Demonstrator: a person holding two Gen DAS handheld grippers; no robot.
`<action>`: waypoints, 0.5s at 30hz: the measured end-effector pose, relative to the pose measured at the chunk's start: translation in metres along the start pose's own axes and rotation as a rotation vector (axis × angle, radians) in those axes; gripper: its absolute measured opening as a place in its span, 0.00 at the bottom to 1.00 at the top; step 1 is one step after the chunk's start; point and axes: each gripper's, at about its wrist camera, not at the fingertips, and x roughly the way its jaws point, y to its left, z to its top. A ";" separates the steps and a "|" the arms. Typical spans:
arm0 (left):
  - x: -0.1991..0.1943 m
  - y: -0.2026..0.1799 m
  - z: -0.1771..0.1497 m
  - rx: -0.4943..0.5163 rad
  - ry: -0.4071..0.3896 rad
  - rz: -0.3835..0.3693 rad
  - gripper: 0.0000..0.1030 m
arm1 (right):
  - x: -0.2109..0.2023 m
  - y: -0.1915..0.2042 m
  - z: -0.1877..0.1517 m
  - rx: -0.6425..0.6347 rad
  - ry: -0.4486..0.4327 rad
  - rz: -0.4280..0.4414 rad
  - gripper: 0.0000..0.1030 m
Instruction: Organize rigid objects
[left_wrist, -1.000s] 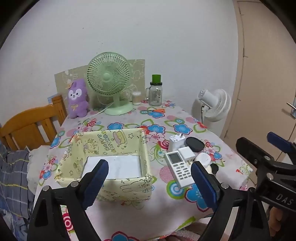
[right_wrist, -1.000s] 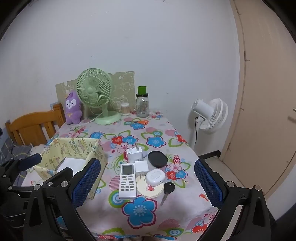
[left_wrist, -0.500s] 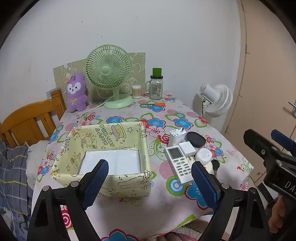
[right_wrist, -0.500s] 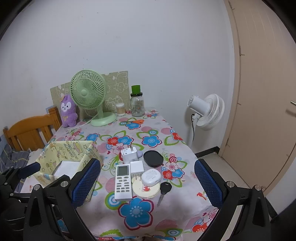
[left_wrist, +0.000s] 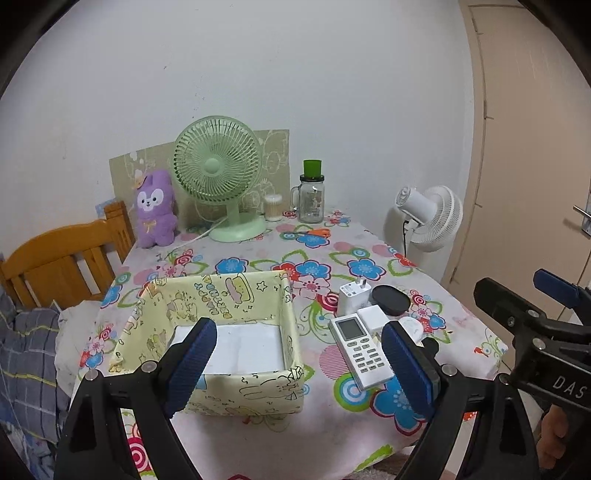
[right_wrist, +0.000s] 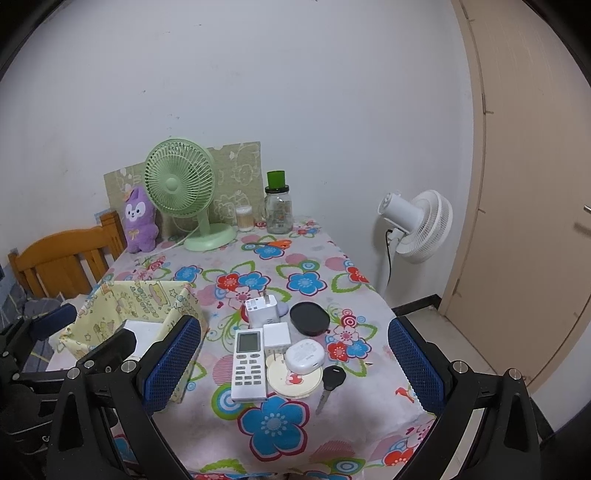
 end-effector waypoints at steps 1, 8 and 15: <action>0.001 0.000 0.000 -0.003 0.002 0.001 0.89 | 0.000 0.000 0.000 -0.001 0.002 0.000 0.99; 0.001 0.005 0.000 -0.029 -0.002 0.019 0.89 | 0.001 0.001 0.000 -0.007 0.004 0.000 0.99; 0.001 0.006 -0.002 -0.025 -0.001 0.045 0.90 | 0.004 0.005 -0.003 -0.015 0.012 0.009 0.99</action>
